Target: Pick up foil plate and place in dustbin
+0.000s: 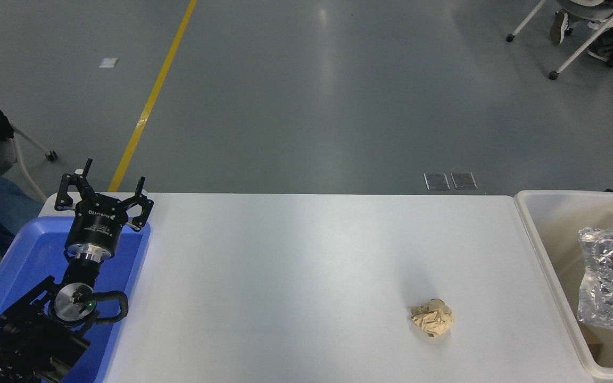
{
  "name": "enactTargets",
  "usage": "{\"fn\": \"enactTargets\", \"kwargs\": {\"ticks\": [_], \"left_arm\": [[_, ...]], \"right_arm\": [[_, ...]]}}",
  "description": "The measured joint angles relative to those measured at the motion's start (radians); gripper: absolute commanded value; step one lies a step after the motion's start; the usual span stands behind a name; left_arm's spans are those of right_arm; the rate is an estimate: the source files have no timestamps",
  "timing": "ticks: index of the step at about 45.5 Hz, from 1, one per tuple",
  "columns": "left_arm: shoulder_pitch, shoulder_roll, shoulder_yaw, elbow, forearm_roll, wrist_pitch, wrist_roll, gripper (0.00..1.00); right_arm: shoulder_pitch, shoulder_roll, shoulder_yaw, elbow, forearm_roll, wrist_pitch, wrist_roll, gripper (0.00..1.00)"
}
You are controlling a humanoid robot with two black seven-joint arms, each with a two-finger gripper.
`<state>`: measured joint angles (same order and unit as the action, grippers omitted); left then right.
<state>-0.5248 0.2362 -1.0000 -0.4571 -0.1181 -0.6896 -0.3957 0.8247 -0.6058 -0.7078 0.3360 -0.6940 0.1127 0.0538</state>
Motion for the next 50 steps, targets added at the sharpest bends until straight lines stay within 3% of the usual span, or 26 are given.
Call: {"fn": "enactTargets", "kwargs": {"ticks": [10,19,30,37,50], "left_arm": [[-0.002,0.0,0.0,0.0,0.0,0.0,0.0,1.0],[-0.003,0.0,0.002,-0.001,0.002,-0.001,0.001,1.0],[-0.003,0.0,0.003,-0.001,0.003,-0.002,0.002,1.0],[-0.003,0.0,0.003,-0.001,0.003,-0.002,0.002,1.0],[-0.002,0.0,0.003,-0.001,0.002,-0.002,0.002,1.0]], "right_arm": [[0.023,0.003,0.028,0.062,-0.003,-0.002,-0.001,1.0],[0.247,-0.088,-0.073,0.273,-0.021,0.033,0.003,1.0],[0.772,-0.166,-0.297,0.634,-0.029,0.292,0.031,1.0],[1.055,-0.156,-0.364,0.828,0.052,0.492,0.041,1.0],[1.368,-0.046,-0.405,1.055,0.253,0.626,0.044,1.0]]}}
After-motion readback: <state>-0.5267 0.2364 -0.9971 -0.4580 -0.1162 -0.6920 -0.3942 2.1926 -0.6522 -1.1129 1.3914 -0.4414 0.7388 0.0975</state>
